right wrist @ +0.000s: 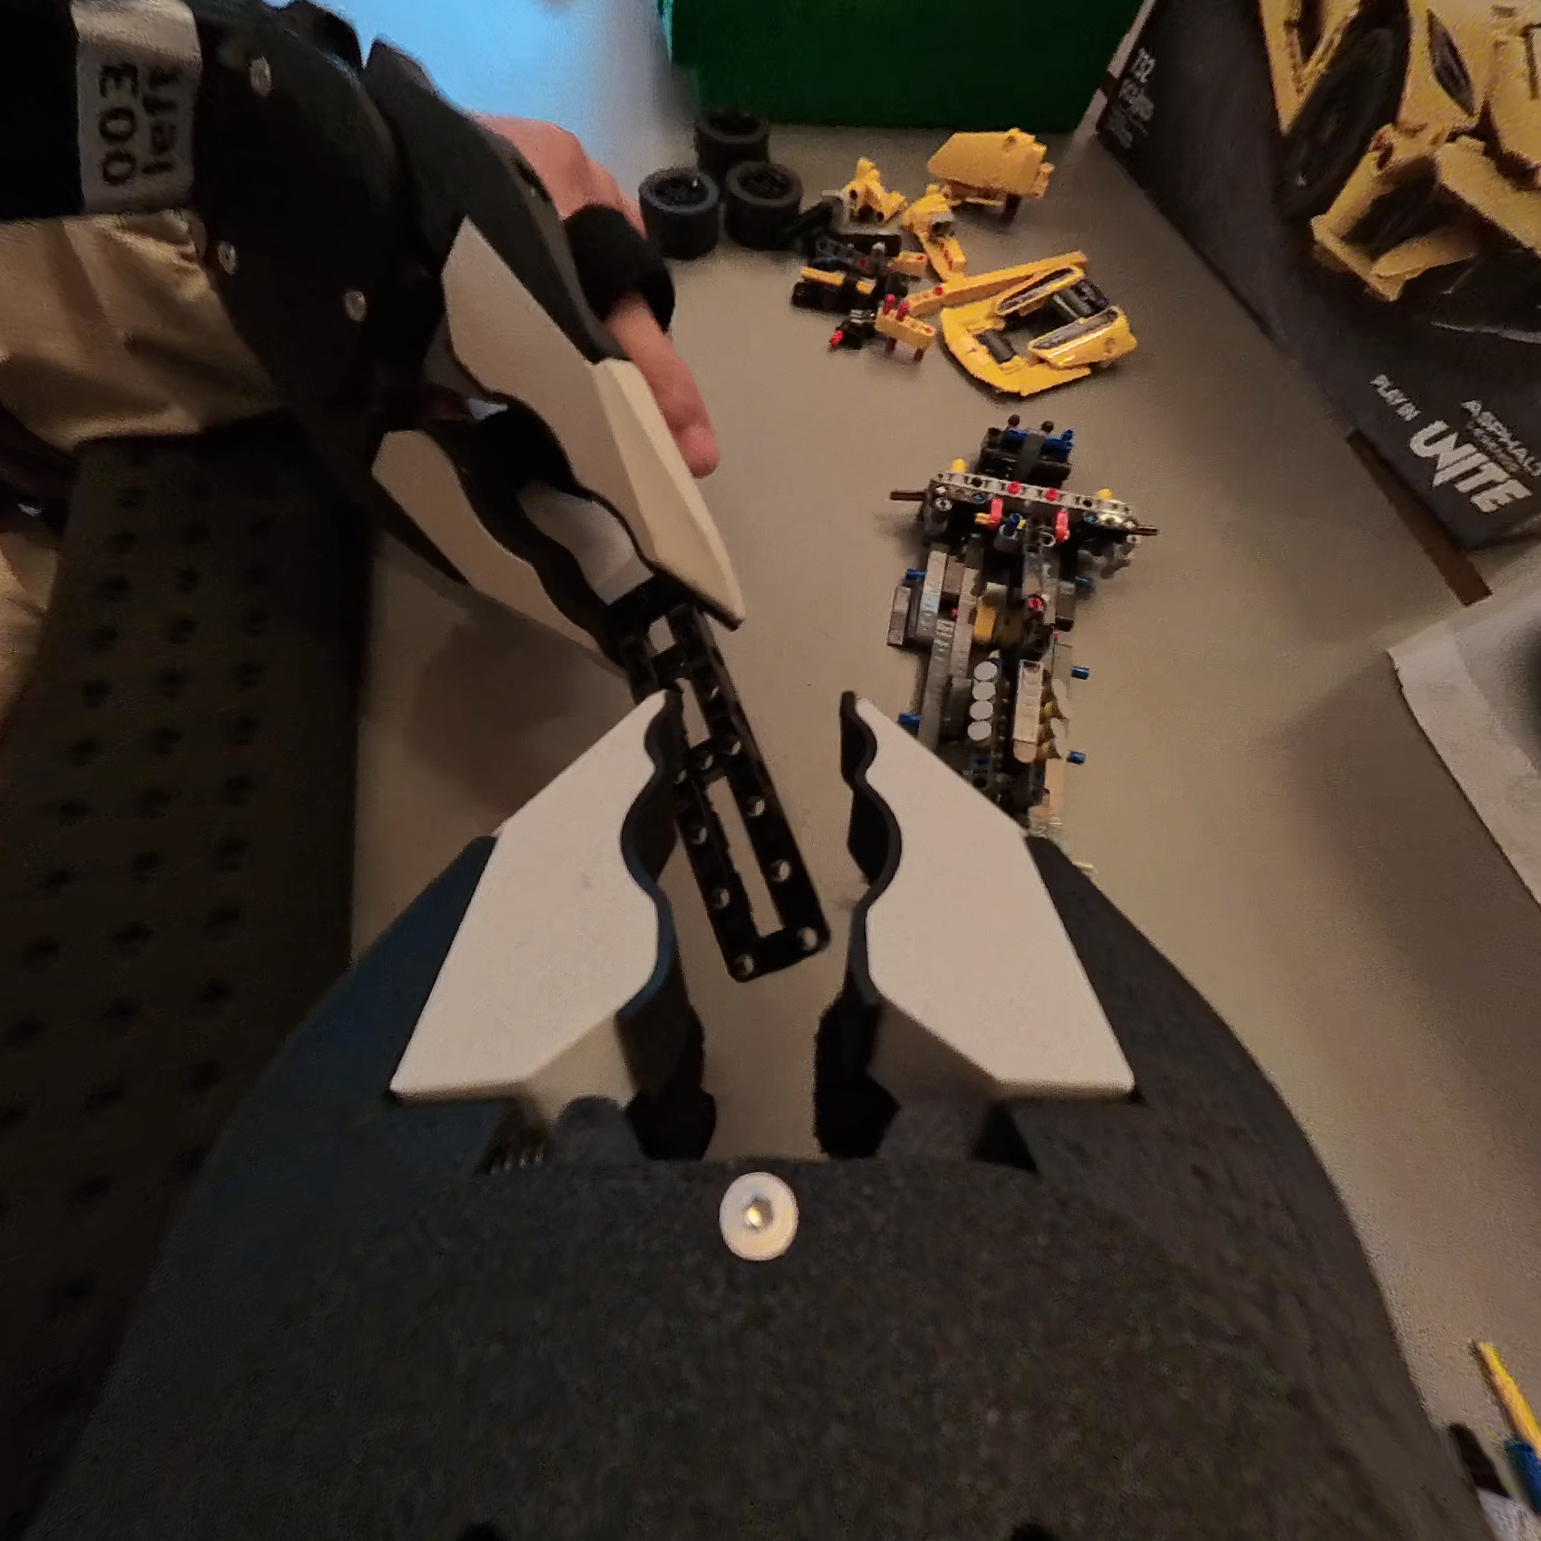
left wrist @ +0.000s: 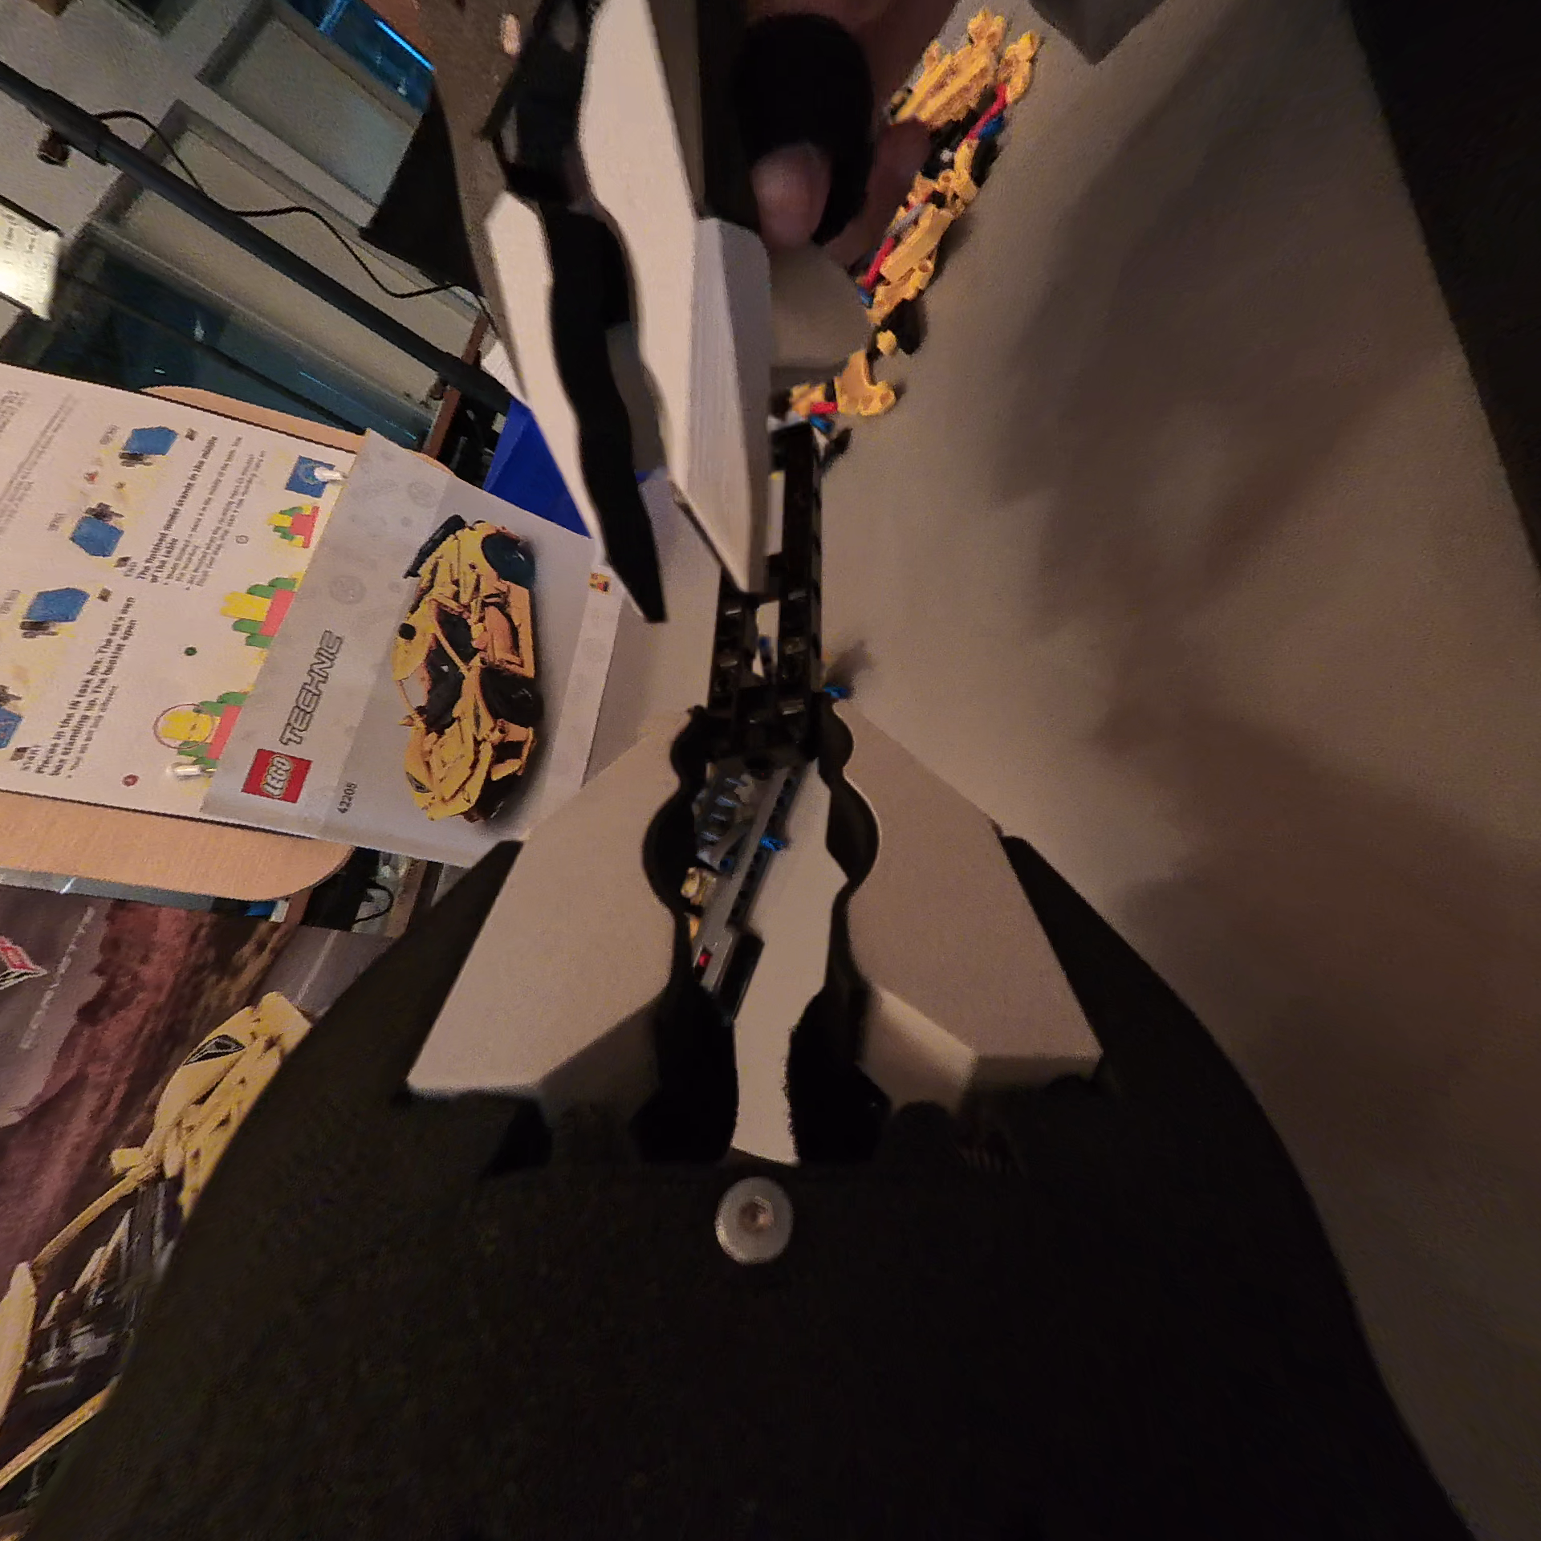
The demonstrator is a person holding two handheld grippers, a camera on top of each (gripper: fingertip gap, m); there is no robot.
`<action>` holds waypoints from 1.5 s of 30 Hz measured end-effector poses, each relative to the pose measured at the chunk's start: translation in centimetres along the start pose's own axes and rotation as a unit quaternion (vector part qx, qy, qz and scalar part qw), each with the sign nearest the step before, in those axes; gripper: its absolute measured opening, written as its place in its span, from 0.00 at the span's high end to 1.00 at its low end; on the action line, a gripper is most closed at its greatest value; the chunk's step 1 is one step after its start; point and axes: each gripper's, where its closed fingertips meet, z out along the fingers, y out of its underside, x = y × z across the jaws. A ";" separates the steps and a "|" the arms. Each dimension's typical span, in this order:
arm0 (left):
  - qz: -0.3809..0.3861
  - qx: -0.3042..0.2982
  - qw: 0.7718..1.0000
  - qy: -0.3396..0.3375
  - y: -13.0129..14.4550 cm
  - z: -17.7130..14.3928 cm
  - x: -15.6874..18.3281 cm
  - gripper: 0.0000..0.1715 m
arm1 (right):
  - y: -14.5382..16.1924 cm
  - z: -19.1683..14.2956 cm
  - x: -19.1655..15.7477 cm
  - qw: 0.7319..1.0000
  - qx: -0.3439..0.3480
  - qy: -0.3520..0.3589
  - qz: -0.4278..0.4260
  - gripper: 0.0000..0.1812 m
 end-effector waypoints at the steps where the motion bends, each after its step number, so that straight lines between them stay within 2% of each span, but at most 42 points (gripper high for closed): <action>1: 0.007 -0.002 1.000 0.003 0.0 0.1 0.3 0.85 | 0.2 0.0 0.0 1.000 -0.003 -0.005 0.008 0.80; 3: 0.005 0.007 1.000 0.010 -0.4 0.1 0.7 0.85 | 0.8 0.6 -0.4 1.000 -0.016 -0.015 0.013 0.77; 5: 0.000 0.014 1.000 0.021 -0.8 0.2 1.1 0.85 | 0.9 1.5 -1.1 0.999 -0.022 -0.026 0.015 0.78; 7: 0.008 0.003 1.000 0.022 -0.5 0.3 1.3 0.85 | 1.1 1.9 -1.8 0.998 -0.032 -0.044 0.013 0.87; 8: 0.008 0.002 1.000 0.025 -0.5 0.4 1.5 0.85 | 1.3 2.0 -1.9 0.998 -0.037 -0.045 0.009 0.88; 13: -0.002 0.006 1.000 0.029 -0.6 0.3 1.4 0.85 | 1.0 2.0 -1.7 0.999 -0.016 -0.037 0.003 0.85; 16: 0.013 -0.014 0.999 0.033 -0.3 0.4 1.9 0.85 | 1.6 2.3 -1.4 0.999 -0.035 -0.026 0.000 0.82; 19: 0.028 -0.031 0.998 0.037 -0.2 0.5 2.5 0.86 | 2.3 2.6 -2.0 0.997 -0.063 -0.023 -0.032 0.87; 22: 0.017 -0.027 0.998 0.048 -0.6 0.5 2.9 0.86 | 2.4 2.4 -3.0 0.996 -0.054 -0.057 -0.044 0.95; 25: 0.014 -0.036 0.998 0.054 -0.4 0.7 3.1 0.86 | 2.8 2.7 -3.0 0.995 -0.063 -0.061 -0.041 0.95; 28: -0.037 -0.027 0.996 0.074 -0.5 0.7 3.2 0.85 | 2.8 2.6 -2.8 0.996 -0.052 -0.063 -0.037 0.94; 30: -0.075 -0.015 0.993 0.084 -0.6 0.5 2.7 0.85 | 2.1 1.9 -1.8 0.998 -0.032 -0.048 -0.013 0.82; 32: -0.114 -0.018 0.990 0.080 -0.1 0.0 1.7 0.85 | 1.9 1.2 -1.8 0.998 -0.018 -0.057 -0.014 0.78; 34: -0.156 0.009 0.983 0.092 -0.7 -0.6 1.1 0.85 | 2.9 1.6 -2.5 0.996 -0.038 -0.073 -0.025 0.75; 35: -0.185 0.027 0.976 0.110 -1.4 -0.9 1.1 0.86 | 3.2 2.2 -2.8 0.996 -0.048 -0.074 -0.030 0.75; 36: -0.205 0.043 0.970 0.120 -2.0 -1.1 1.0 0.87 | 3.4 2.7 -2.8 0.996 -0.062 -0.062 -0.035 0.83; 37: -0.218 0.050 0.968 0.115 -2.2 -1.3 0.6 0.87 | 3.3 2.9 -2.9 0.996 -0.061 -0.059 -0.038 0.85; 38: -0.240 0.061 0.965 0.085 -2.2 -1.3 -0.7 0.86 | 2.9 3.0 -2.6 0.997 -0.052 -0.055 -0.028 0.87; 39: -0.273 0.081 0.958 0.038 -2.3 -1.6 -2.7 0.87 | 2.5 3.0 -2.2 0.998 -0.036 -0.052 -0.004 0.96; 40: -0.301 0.106 0.948 0.006 -2.5 -2.2 -4.5 0.87 | 1.6 2.9 -2.5 0.996 0.000 -0.077 0.043 0.96; 42: -0.350 0.142 0.926 -0.005 -2.7 -3.1 -6.3 0.84 | -0.4 2.0 -3.5 0.974 0.073 -0.158 0.143 0.97; 45: -0.422 0.179 0.888 0.038 -3.2 -3.6 -6.5 0.81 | -1.8 1.2 -4.0 0.958 0.125 -0.198 0.168 0.97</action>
